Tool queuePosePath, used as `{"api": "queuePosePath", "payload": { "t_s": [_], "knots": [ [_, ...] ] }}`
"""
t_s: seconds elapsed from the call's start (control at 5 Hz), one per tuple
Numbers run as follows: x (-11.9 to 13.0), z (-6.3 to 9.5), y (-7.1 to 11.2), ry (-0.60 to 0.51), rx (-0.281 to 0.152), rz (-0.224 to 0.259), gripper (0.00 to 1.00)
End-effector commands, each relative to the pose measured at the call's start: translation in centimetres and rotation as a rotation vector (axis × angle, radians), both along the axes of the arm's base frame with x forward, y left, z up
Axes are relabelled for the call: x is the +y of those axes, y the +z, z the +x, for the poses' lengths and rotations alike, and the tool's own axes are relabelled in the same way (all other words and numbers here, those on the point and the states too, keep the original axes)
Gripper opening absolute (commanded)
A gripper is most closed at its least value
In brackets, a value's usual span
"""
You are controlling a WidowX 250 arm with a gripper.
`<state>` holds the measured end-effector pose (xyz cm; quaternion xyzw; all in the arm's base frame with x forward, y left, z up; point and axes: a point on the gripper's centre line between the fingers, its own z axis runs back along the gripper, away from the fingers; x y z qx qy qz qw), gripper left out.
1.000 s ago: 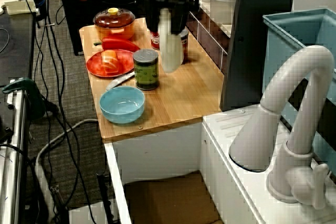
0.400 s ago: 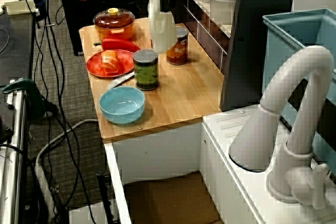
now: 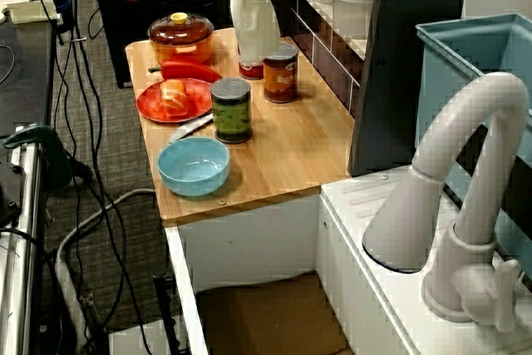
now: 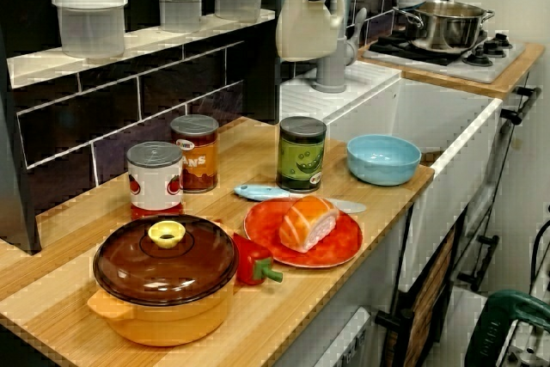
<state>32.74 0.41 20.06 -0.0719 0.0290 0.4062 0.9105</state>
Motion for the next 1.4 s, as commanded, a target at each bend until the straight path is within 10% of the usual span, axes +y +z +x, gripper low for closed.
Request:
{"api": "queuePosePath", "payload": {
  "t_s": [0.0,1.2],
  "knots": [
    [2.0,-0.3,5.0,0.018,-0.162,0.031,0.00],
    [8.1,2.1,6.2,0.060,-0.247,0.133,0.00]
  ]
}}
